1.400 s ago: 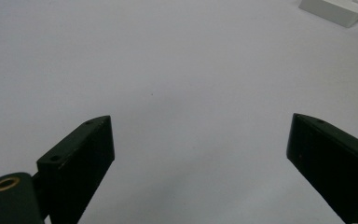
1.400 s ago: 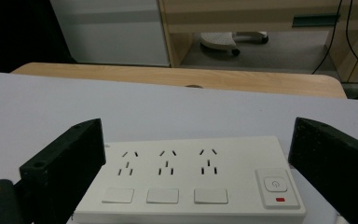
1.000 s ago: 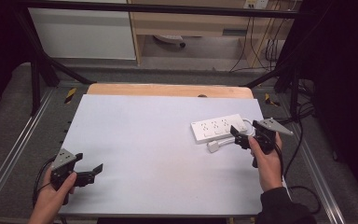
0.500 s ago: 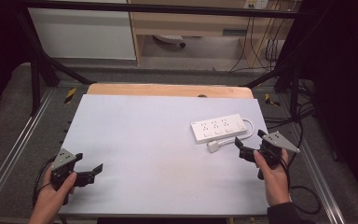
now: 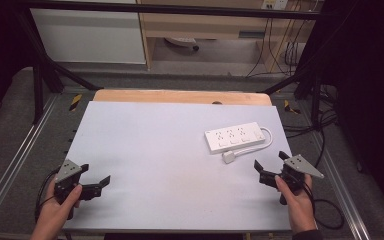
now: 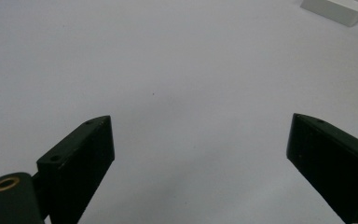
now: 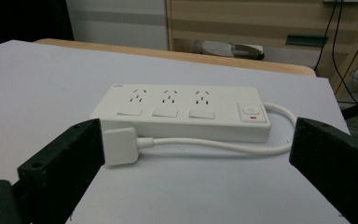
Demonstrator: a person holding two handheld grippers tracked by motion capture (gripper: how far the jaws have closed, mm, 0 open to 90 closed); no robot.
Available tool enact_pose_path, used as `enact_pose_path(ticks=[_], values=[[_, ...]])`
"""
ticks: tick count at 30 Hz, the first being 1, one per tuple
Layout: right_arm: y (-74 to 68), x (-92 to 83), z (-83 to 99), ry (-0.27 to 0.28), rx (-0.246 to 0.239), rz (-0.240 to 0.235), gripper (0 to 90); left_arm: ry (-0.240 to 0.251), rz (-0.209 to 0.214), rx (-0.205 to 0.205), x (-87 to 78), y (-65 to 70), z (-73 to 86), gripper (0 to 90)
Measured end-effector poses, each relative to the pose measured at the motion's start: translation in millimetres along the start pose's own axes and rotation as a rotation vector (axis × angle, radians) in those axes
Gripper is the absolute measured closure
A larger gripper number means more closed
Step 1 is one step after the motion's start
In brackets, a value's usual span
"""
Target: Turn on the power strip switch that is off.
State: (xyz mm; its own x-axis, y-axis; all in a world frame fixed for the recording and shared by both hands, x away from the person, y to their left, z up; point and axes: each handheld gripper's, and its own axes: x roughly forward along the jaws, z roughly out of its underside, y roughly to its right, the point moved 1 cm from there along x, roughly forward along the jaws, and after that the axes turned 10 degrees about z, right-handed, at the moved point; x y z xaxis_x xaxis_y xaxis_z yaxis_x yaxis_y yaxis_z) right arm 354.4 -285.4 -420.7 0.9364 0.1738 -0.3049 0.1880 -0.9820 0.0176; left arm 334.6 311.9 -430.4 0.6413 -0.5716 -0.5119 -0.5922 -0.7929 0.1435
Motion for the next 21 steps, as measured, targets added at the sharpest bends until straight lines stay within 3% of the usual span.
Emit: enact_pose_path(ticks=[11,15,16,21], values=[[-2.1,1.4,16.4,-0.048,0.005,-0.037,3.6,0.003,0.002,0.007,-0.3,0.7,-0.3,7.7],[-7.9,7.0,25.6,-0.093,-0.011,-0.074,3.9,0.002,0.003,0.010,-0.1,1.1,-0.4,7.6],[-12.5,12.0,31.4,-0.126,-0.037,-0.094,3.9,0.003,0.004,0.013,-0.4,1.2,-0.5,7.6],[-17.3,19.8,36.7,-0.184,-0.068,-0.121,4.0,0.006,0.005,0.016,-0.6,1.5,-0.6,7.6]])
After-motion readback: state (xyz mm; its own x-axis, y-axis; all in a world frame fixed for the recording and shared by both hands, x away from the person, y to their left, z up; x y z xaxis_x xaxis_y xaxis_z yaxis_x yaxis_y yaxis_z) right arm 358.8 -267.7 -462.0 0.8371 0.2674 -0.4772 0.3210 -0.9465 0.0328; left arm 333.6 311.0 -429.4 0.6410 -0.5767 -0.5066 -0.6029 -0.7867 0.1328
